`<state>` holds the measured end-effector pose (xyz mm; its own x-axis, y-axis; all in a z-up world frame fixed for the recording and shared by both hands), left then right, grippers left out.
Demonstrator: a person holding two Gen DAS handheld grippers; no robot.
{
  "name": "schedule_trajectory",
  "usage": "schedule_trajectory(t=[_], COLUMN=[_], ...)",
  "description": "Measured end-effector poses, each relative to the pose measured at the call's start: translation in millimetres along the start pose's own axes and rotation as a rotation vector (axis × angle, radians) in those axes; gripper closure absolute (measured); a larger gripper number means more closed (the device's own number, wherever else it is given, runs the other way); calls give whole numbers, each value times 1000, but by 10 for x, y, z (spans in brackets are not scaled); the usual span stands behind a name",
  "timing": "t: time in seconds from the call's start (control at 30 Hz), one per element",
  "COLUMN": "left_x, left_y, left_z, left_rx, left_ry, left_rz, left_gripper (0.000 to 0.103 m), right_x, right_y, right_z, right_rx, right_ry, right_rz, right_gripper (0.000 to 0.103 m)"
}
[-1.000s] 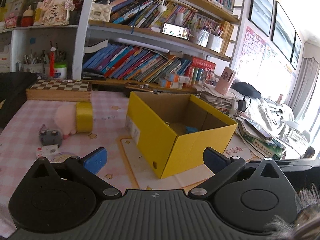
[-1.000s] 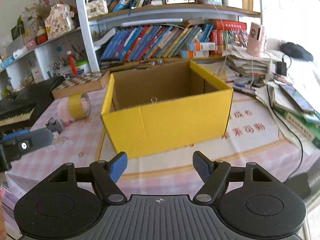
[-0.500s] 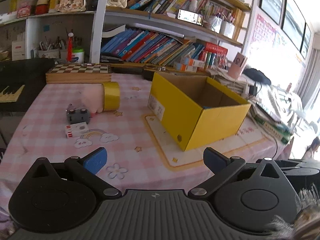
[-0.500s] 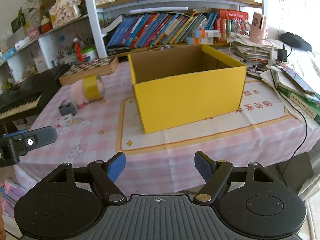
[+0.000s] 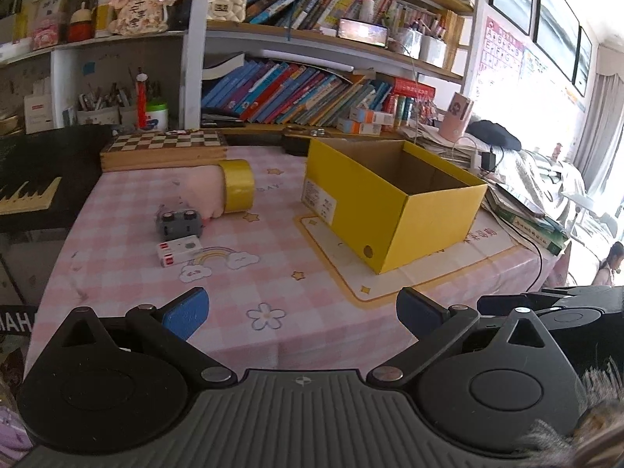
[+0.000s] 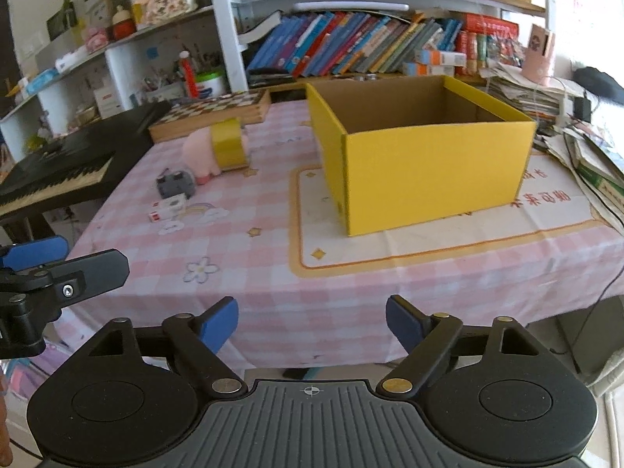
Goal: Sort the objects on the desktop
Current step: 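Move both open tools toward the yellow tape roll and white staple box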
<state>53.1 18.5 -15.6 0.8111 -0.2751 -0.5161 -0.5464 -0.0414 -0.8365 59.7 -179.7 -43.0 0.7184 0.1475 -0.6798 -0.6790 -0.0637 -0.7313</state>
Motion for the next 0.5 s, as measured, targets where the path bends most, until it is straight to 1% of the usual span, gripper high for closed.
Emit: schedule_trajectory(t=[0.17, 0.3, 0.4, 0.5], left_x=[-98, -175, -223, -260], left_y=[23, 25, 31, 31], left_z=[148, 248, 342, 422], left_rx=[-25, -28, -49, -62], left_ry=[-15, -41, -41, -72], left_rz=[-17, -31, -32, -36], left_gripper=[0, 0, 0, 0], right_x=[31, 43, 68, 93], right_y=[-34, -55, -87, -106], right_z=[183, 325, 430, 536], right_rx=[-35, -62, -82, -106], right_ry=[-25, -45, -63, -80], right_rz=[-1, -10, -11, -4], right_gripper=[16, 13, 13, 13])
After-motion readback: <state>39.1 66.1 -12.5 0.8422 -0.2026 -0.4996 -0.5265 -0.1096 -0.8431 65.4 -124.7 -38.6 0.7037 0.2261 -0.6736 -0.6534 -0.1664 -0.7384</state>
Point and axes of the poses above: each gripper's, at about its wrist camera, not at the fingertips, and x roughly the way its jaws point, z to its left, y to its underside, the point moved 1 cm from there along x, roughly the way its jaws point, and after that the axes turned 4 degrees about -x, right-handed, at the moved point
